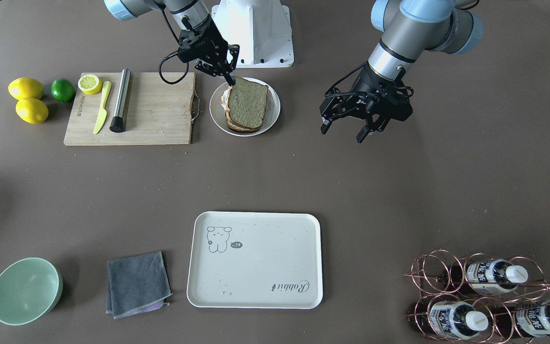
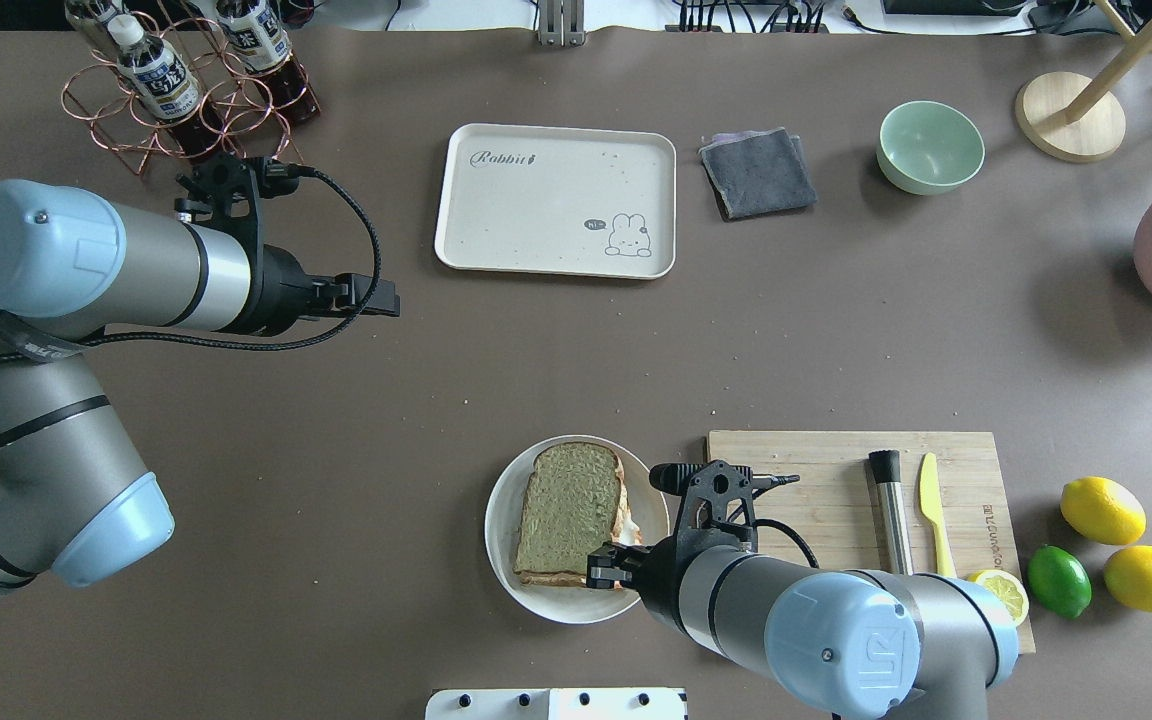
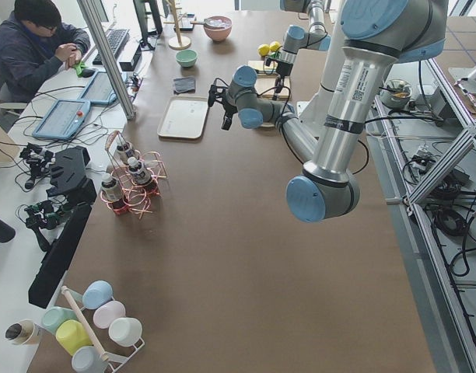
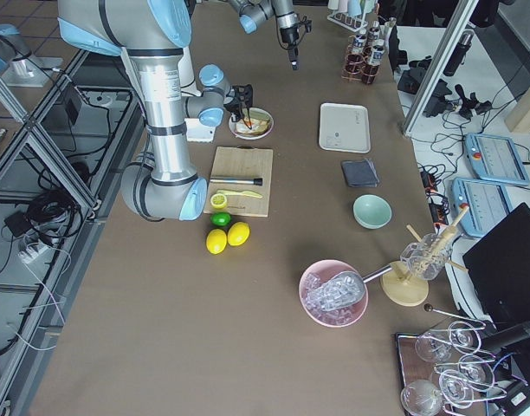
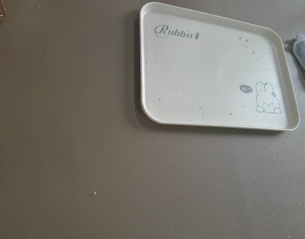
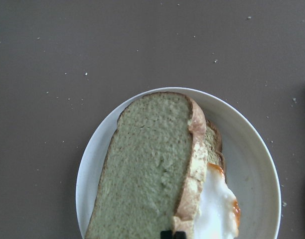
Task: Make sandwich and place on tray
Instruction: 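Lower the bread onto the egg slice and open the right gripper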
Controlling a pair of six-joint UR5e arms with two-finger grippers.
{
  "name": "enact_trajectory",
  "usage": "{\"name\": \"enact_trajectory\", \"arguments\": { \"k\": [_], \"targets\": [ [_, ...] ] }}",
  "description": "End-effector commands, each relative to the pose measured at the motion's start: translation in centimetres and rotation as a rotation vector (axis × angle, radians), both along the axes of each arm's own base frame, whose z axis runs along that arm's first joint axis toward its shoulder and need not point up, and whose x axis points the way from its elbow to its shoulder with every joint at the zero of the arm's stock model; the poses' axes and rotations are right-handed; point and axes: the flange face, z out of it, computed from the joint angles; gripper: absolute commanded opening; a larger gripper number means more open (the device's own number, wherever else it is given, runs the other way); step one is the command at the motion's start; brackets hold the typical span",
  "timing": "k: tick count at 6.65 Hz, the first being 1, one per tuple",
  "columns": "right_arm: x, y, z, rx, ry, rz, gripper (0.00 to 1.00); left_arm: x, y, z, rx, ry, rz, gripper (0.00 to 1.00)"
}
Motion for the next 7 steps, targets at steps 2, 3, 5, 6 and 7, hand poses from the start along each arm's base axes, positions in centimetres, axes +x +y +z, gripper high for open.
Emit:
{"name": "enact_trajectory", "arguments": {
  "k": [2,3,5,6,7],
  "targets": [
    [-0.4,0.4,0.8,0.003,0.019,-0.001,0.0,0.4,0.1,-0.2,0.002,0.002,0.005,0.98],
    [-0.4,0.4,1.0,0.005,0.021,-0.002,0.0,0.5,0.2,-0.2,0.003,0.003,0.008,0.98],
    [-0.1,-0.1,0.6,0.007,0.01,0.016,0.99,0.6,0.3,-0.2,0.001,0.003,0.009,0.98],
    [0.7,-1.1,0.3,0.008,0.003,0.037,1.0,0.5,0.3,-0.2,0.002,0.004,0.009,0.98],
    [2.5,-3.5,0.4,-0.001,0.008,0.064,1.0,0.8,0.6,-0.3,-0.005,0.008,0.013,0.98]
  ]
}}
